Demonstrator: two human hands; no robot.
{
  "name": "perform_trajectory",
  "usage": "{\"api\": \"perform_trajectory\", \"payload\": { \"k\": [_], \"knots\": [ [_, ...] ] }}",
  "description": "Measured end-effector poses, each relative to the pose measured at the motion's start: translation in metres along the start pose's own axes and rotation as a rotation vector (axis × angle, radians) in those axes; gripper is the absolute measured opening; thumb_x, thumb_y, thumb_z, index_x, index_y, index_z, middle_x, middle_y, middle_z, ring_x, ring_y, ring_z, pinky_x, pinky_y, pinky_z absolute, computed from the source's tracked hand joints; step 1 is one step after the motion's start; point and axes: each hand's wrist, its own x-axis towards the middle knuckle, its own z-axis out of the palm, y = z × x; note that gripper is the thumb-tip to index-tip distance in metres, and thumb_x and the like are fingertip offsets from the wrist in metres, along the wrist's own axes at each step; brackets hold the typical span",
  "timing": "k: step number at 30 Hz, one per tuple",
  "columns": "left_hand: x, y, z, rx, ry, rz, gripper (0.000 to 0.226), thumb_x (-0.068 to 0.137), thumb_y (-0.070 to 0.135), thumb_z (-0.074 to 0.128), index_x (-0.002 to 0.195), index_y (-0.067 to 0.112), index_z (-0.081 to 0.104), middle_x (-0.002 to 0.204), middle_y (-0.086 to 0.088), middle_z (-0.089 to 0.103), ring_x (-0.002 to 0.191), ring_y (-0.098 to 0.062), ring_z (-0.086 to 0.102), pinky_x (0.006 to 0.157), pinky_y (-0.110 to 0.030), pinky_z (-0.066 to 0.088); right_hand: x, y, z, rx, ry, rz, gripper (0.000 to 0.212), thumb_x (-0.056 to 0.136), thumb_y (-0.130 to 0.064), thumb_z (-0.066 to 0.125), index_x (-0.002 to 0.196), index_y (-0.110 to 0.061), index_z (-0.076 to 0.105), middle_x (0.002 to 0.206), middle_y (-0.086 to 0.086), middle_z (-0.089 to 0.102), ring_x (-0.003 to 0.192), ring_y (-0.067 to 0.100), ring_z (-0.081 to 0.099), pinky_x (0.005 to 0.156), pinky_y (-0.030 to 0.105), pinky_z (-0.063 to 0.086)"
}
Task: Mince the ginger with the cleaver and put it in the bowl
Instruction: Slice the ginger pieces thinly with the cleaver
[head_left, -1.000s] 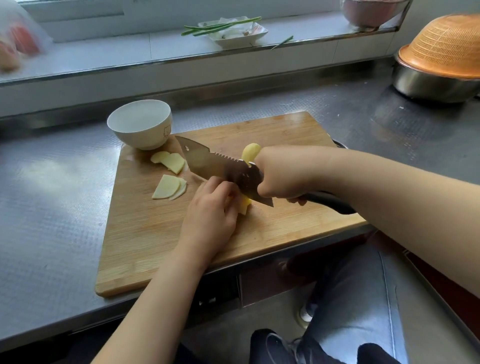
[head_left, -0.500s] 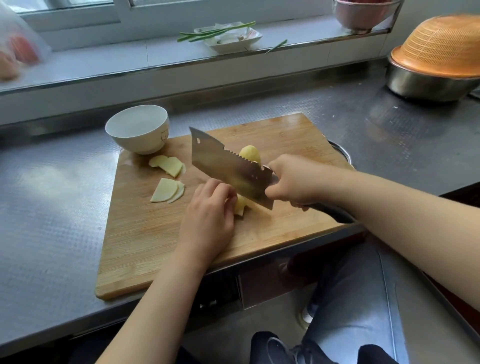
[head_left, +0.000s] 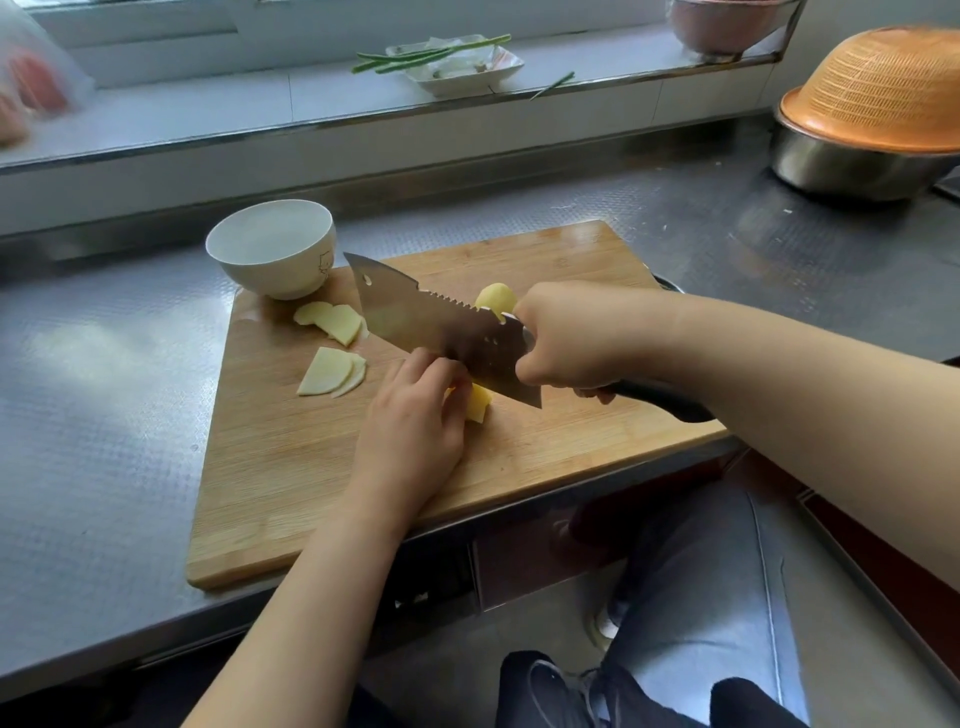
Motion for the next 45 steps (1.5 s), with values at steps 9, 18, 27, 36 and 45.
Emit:
{"api": "perform_trajectory", "payload": {
  "k": [9,18,27,36,45],
  "knots": [
    [0.0,-0.001,0.0,0.019,0.002,-0.004,0.01,0.088,0.013,0.062,0.097,0.011,0.065,0.104,-0.004,0.06,0.092,-0.023,0.054,0.075,-0.031,0.043,0.01,-0.007,-0.004,-0.048,-0.062,0.053,0.012,0.092,-0.007,0.055,0.081,-0.01,0.052,0.071,0.014,0.064,0.049,0.018,0.06,0.041,0.023,0.05],
    [-0.001,-0.003,0.002,0.004,0.03,0.01,0.006,0.087,0.012,0.062,0.093,0.011,0.064,0.098,-0.005,0.06,0.088,-0.026,0.054,0.072,-0.032,0.043,0.014,-0.007,0.017,-0.047,-0.053,0.07,0.005,0.093,-0.007,0.053,0.093,-0.004,0.057,0.073,0.016,0.066,0.056,0.025,0.066,0.049,0.031,0.058],
    [-0.004,-0.001,0.0,0.003,0.067,0.025,0.003,0.087,0.012,0.066,0.087,0.01,0.064,0.092,-0.003,0.059,0.084,-0.021,0.054,0.073,-0.027,0.042,0.009,0.023,0.031,0.325,0.026,0.118,0.006,0.088,-0.004,0.052,0.092,-0.001,0.055,0.064,0.013,0.052,0.044,0.022,0.049,0.047,0.033,0.049],
    [-0.004,0.002,-0.004,0.032,0.052,0.028,0.006,0.083,0.007,0.067,0.086,0.01,0.062,0.096,-0.004,0.059,0.083,-0.018,0.052,0.069,-0.024,0.035,-0.011,0.014,0.008,0.159,0.076,0.006,0.006,0.091,-0.013,0.057,0.086,-0.01,0.056,0.064,0.01,0.057,0.047,0.019,0.057,0.046,0.027,0.05],
    [-0.004,-0.001,-0.002,0.038,0.035,0.019,0.007,0.085,0.007,0.065,0.091,0.009,0.065,0.098,-0.006,0.061,0.085,-0.025,0.056,0.069,-0.028,0.038,-0.007,-0.001,0.006,0.016,-0.007,0.031,0.011,0.093,-0.01,0.054,0.104,-0.007,0.053,0.072,0.014,0.061,0.051,0.019,0.06,0.047,0.027,0.055]
  ]
}}
